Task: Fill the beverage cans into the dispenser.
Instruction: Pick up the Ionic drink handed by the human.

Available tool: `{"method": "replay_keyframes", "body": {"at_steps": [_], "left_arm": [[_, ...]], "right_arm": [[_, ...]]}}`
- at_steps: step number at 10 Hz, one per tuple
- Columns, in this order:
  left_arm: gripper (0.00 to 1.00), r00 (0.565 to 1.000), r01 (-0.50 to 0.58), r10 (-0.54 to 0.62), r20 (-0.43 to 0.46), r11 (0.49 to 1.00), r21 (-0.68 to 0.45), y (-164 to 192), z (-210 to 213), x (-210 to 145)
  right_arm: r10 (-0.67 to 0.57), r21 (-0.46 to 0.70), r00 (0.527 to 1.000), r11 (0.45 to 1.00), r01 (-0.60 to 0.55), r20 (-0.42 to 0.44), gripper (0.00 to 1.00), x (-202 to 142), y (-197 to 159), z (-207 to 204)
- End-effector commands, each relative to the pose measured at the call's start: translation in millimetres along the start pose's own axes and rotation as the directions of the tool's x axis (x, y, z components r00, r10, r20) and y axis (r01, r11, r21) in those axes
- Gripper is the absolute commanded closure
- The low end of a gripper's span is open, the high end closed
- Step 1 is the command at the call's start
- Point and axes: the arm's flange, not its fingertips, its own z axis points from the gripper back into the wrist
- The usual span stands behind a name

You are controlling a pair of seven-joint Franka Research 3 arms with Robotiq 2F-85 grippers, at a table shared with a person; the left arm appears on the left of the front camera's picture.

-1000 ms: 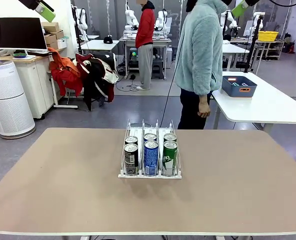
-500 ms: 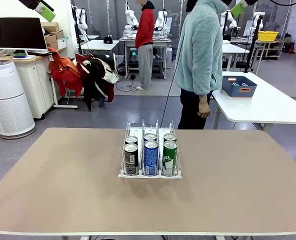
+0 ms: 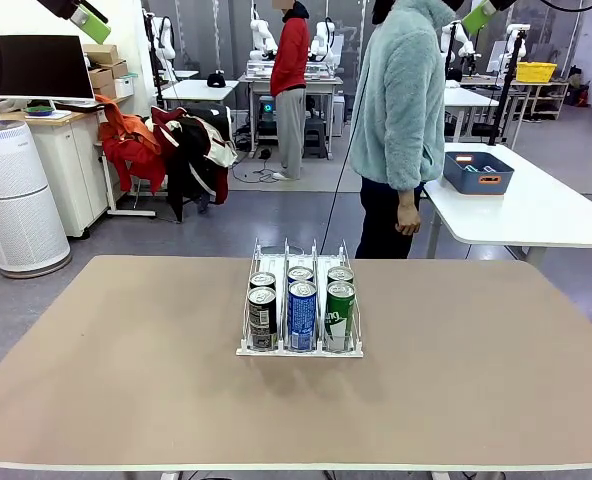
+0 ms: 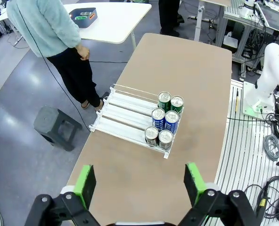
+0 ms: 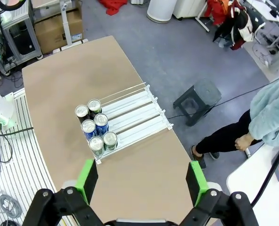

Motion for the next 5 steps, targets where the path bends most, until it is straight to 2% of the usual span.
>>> {"method": "replay_keyframes", "body": {"at_steps": [1,5], "left_arm": [[0.0,1.0,0.003,-0.002,0.011,1.0,-0.013,-1,1,-1],[0.0,1.0,0.003,-0.002,0.011,1.0,-0.013,-1,1,-1]], "right_arm": [[-0.09,-0.055,0.995,0.995,0.088,-0.045,0.0,-2,18,1],[-0.129,-0.135,0.99,0.983,0.12,-0.058,0.0,3,34,-2]]}}
